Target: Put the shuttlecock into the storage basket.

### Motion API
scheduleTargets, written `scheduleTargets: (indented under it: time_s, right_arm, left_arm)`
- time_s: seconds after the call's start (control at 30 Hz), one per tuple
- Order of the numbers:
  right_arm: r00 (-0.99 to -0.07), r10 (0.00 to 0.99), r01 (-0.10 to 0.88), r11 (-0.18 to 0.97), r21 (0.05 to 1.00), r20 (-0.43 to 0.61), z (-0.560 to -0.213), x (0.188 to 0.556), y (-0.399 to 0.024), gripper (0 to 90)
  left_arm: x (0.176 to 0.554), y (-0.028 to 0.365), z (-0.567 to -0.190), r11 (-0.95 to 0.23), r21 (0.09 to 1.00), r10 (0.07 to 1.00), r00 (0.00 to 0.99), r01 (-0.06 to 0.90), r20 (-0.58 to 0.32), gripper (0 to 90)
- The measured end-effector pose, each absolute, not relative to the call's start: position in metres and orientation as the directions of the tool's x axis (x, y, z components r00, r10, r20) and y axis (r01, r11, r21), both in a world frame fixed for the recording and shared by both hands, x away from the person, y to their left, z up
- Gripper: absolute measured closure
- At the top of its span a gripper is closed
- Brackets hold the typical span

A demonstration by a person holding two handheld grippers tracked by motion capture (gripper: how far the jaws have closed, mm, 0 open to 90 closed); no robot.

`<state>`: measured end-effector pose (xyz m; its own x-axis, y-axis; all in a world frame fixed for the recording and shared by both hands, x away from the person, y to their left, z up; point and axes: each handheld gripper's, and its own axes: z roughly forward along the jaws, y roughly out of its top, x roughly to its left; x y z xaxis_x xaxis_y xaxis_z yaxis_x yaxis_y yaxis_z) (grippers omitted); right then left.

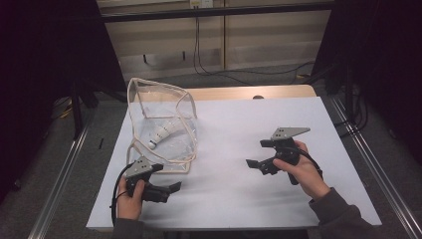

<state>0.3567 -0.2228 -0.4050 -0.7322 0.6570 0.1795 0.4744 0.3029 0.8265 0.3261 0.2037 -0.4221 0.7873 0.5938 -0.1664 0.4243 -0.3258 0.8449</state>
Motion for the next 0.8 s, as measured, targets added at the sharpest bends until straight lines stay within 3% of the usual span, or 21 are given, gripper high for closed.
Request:
scheduleTargets:
  time_s: [0.8]
  right_arm:
    - [-0.716, 0.675, 0.476, 0.285, 0.832, 0.179, -0.419, 0.340, -0.249, 4.6]
  left_arm:
    - [0.326, 0.202, -0.422, -0.324, 0.847, 0.593, 0.788, 0.420, -0.164, 2.8]
